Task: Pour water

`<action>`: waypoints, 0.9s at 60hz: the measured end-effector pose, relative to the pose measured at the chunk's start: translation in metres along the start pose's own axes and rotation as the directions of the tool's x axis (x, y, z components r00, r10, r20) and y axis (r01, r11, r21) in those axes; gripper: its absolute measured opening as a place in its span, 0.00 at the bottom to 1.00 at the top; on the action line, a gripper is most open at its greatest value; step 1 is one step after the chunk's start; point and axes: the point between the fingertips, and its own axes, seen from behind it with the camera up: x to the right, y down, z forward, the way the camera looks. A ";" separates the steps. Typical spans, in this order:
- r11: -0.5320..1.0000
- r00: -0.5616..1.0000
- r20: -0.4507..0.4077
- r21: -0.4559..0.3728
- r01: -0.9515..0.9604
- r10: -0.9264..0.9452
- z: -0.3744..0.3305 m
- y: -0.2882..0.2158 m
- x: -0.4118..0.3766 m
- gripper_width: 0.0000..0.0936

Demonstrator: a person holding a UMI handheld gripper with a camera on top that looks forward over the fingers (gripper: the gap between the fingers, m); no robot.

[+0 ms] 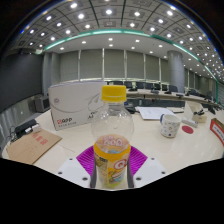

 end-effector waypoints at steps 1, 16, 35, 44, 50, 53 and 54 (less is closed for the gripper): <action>1.000 1.000 0.013 -0.006 -0.009 0.009 0.000 0.000 -0.002 0.45; 0.933 0.922 0.150 -0.002 -0.360 0.356 0.000 -0.073 0.001 0.43; 0.364 0.285 0.381 -0.153 -0.919 0.880 0.053 -0.206 0.068 0.43; -0.034 -0.146 0.373 -0.290 -0.956 0.916 0.098 -0.220 0.117 0.42; -0.273 -0.403 0.318 -0.382 -0.883 0.858 0.121 -0.215 0.135 0.42; -0.388 -0.520 0.287 -0.408 -0.826 0.804 0.130 -0.211 0.144 0.43; -0.417 -0.548 0.278 -0.413 -0.810 0.789 0.133 -0.208 0.147 0.43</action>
